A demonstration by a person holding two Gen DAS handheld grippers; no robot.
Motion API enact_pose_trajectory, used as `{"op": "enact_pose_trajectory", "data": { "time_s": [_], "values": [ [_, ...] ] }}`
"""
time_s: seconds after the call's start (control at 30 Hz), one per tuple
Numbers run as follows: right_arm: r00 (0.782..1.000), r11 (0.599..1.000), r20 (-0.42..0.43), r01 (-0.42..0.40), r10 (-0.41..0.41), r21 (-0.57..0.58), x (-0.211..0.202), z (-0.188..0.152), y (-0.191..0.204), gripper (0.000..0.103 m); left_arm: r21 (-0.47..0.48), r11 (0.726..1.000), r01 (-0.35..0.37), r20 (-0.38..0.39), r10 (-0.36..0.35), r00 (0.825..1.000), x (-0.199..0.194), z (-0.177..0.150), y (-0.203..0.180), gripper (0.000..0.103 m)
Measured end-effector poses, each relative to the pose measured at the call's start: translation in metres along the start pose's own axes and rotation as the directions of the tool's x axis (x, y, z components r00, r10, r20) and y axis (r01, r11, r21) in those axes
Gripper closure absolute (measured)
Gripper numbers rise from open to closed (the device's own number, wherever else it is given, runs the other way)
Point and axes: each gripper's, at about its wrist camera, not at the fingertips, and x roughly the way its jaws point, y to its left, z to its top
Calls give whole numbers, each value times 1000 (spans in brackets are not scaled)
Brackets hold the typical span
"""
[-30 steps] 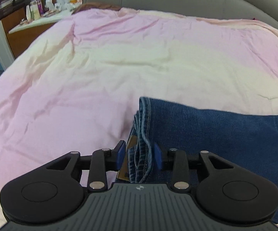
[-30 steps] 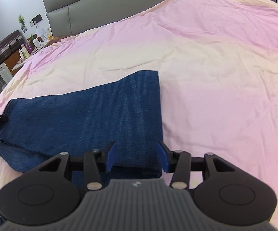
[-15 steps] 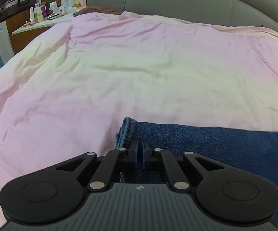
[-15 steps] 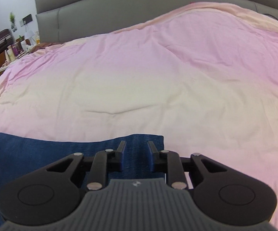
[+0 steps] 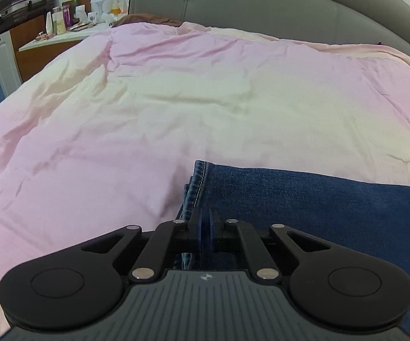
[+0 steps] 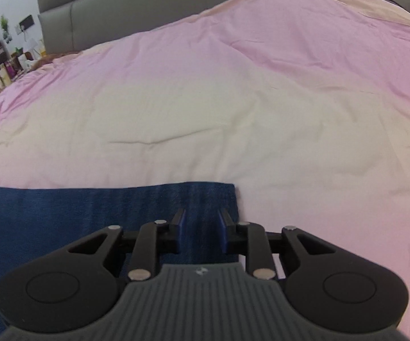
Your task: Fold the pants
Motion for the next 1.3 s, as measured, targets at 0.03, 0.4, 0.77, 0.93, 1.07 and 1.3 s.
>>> {"op": "enact_pose_trajectory", "data": {
  "time_s": [0.03,0.4,0.77,0.93,1.07,1.3],
  "values": [
    [1000,1000,3,-14,14,-19,-12,-7,2,83,5,1000,8,12,-8,1000,-11,-4,0,96],
    [998,983,64,-13,25,-182,-81,-112,27,84,35,999,2,-9,-1,1000,-38,-52,1,96],
    [1000,990,-14,-28,26,-139,-48,-138,20,85,-74,994,-77,-75,71,995,-15,-60,21,87],
    [994,992,-38,-104,102,-64,-78,-118,8,64,23,997,-70,-3,70,998,-57,-57,-3,87],
    [988,989,-63,-142,144,34,-97,-103,-17,56,166,986,29,18,-32,999,-78,-52,-42,87],
    [964,949,-129,-194,231,248,-73,-80,-66,51,389,895,220,-86,-202,976,-60,-46,-120,87]
  ]
}}
